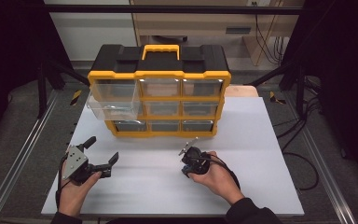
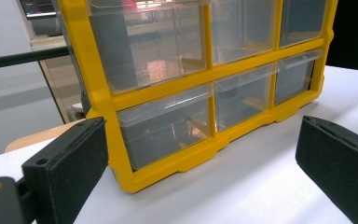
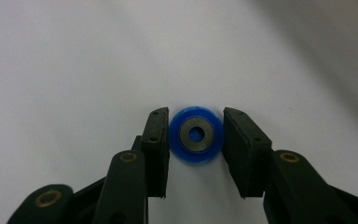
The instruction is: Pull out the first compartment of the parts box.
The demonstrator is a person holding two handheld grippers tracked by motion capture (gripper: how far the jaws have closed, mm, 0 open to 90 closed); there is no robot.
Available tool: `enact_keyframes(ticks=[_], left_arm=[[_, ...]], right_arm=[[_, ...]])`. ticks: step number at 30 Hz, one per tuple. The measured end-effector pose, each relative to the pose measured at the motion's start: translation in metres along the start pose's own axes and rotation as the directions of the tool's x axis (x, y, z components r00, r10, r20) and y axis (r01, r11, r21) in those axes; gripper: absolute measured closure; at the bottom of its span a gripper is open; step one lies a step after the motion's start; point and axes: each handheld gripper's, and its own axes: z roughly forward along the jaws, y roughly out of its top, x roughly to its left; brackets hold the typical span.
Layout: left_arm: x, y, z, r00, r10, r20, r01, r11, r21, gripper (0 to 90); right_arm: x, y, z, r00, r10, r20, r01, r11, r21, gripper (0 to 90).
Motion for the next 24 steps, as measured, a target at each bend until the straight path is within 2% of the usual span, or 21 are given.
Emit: enact_keyframes(ticks=[1,2,4,8,17,18,22,24], left_arm=[[-0.0002,0.0001,0.0001,1.0,-0.001,0.001,0.001,1.0,-0.001,1.9],[-0.0004,0.0002,-0.0001,1.0,-0.001,0.002,0.001,1.0,-0.002,1.9],[-0.0005,0.0005,-0.0003,1.0,0.001,0.004,-0.001,1.0,-0.004,1.9],[0.0002,0.0001,0.0,1.0,0.0,0.002,0.0,1.0,-0.001,1.9],[0.0004,0.0003,-0.0005,1.0,0.0,0.002,0.0,1.0,-0.002,1.9],[0.0005,0.0003,-0.0005,1.0,0.0,0.002,0.0,1.0,-0.001,1.9],[0.0008,0.0002,-0.0006,1.0,-0.002,0.002,0.002,1.0,-0.002,1.9],[0.0009,0.0003,-0.0007,1.0,-0.002,0.002,0.002,1.0,-0.003,1.9]], right_arm=[[-0.0001,-0.0002,0.0,1.0,-0.001,-0.001,0.001,1.0,-0.002,62.4],[-0.0017,-0.0009,0.0005,0.9998,-0.021,-0.001,0.021,1.0,-0.01,62.4],[-0.0015,-0.0011,0.0003,0.9997,-0.023,0.002,0.023,1.0,-0.011,62.5],[0.0009,-0.001,-0.0001,0.9999,0.014,-0.008,-0.014,1.0,-0.017,62.5],[-0.0022,-0.0038,-0.0009,0.9999,0.015,-0.008,-0.016,0.999,-0.038,62.6],[-0.0011,-0.0034,-0.0013,0.9993,0.034,-0.012,-0.035,0.998,-0.045,62.6],[-0.0034,-0.0035,-0.0024,0.9998,0.018,-0.008,-0.018,0.999,-0.05,62.6],[-0.0032,-0.0032,-0.0026,0.9995,0.028,-0.012,-0.029,0.998,-0.056,62.6]])
